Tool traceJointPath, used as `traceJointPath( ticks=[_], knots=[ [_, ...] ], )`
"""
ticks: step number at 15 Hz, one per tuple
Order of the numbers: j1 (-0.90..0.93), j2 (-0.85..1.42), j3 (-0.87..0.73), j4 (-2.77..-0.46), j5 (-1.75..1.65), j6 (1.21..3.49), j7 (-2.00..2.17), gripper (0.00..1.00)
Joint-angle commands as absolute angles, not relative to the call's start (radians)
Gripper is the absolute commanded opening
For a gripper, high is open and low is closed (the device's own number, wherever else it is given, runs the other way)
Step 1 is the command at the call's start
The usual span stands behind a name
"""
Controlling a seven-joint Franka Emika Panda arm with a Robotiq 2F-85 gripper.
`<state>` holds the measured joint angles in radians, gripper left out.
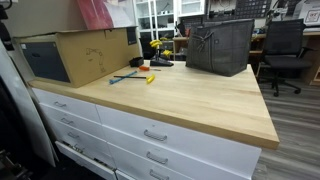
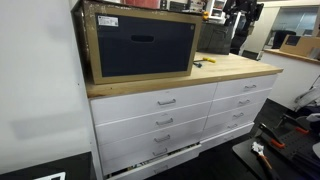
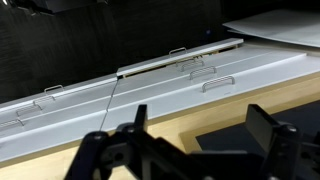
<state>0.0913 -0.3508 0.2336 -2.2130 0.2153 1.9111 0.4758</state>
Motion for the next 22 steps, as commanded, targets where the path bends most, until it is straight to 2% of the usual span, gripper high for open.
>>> traceJointPath(
  ticks=[1,6,22],
  knots=[
    [0.098,-0.35,0.227,-2.211,0.213,1.909,0.478,1.0],
    [0.094,-0.322,0.219,-2.221,0.219,1.938,0.462,1.0],
    [0.167,-0.019,0.225,-2.304,0.162,2.092,0.454,1.0]
  ],
)
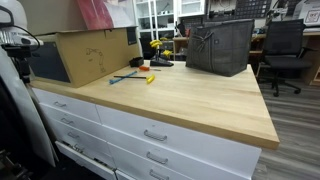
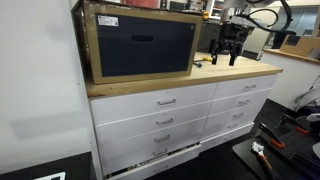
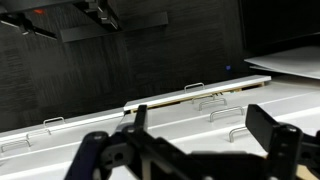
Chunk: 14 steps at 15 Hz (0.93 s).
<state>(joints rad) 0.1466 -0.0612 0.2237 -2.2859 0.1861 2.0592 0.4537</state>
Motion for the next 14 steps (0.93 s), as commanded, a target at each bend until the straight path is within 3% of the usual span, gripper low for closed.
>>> traceJointPath(
  ticks=[1,14],
  knots=[
    [0.171,0.004,0.222,-2.312,0.159,2.103,0.443,1.0],
    [0.248,0.321,0.17,-2.354,0.04,2.399,0.496,1.0]
  ],
)
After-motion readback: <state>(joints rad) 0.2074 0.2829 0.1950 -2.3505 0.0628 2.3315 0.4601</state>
